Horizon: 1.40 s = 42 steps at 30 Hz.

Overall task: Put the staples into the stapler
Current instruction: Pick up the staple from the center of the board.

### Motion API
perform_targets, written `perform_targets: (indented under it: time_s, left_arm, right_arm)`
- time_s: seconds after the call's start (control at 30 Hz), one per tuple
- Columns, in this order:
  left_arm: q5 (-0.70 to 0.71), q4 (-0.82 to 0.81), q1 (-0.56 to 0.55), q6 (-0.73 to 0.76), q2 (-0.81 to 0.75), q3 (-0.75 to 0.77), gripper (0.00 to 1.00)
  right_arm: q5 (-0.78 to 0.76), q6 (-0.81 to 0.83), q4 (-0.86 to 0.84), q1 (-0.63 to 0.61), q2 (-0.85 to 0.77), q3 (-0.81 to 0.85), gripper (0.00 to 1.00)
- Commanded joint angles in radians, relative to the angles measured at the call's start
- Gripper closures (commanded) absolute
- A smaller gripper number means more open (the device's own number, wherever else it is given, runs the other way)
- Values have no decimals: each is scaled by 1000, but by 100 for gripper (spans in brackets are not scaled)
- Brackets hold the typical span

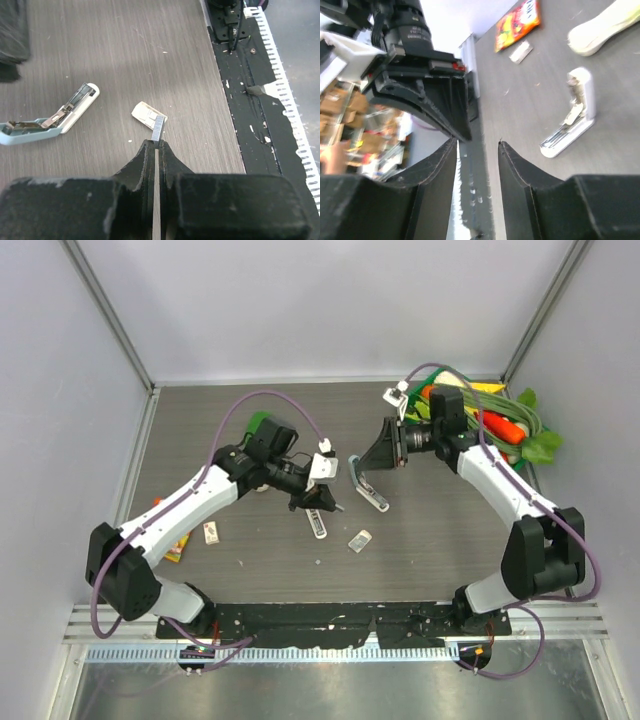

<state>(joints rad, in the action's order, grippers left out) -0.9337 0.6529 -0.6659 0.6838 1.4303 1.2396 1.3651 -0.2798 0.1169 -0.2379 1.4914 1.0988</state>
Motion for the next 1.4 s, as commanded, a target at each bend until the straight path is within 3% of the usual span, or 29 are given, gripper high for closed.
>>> perform_targets:
  time_s: [0.0, 0.03, 0.07, 0.13, 0.27, 0.43, 0.67, 0.9, 1.37]
  left_arm:
    - [78, -120, -1, -150, -42, -19, 100]
    - [94, -131, -1, -200, -39, -19, 100]
    - [101, -139, -1, -219, -36, -17, 100]
    - [111, -157, 0, -303, -24, -12, 100]
    - [127, -193, 6, -447, 16, 7, 100]
    - [13, -291, 58, -604, 65, 9, 100]
    - [-126, -501, 111, -857, 125, -45, 100]
    - [-175, -597, 112, -960, 154, -61, 100]
    - [-226, -676, 111, -1040, 183, -81, 100]
  right_arm:
    - [-307, 660, 594, -32, -76, 241, 56]
    - [-548, 716, 648, -97, -86, 275, 55]
    - [-634, 737, 621, -116, -106, 256, 56]
    - [-778, 780, 539, -127, -198, 137, 55]
    - [-895, 869, 374, -135, -335, -26, 55]
    - [-880, 1068, 248, -172, -503, -245, 55]
    - [-744, 1232, 256, -251, -569, -319, 55]
    - [-842, 1246, 185, -349, -536, -297, 56]
    - [-946, 1254, 113, -386, -502, -246, 57]
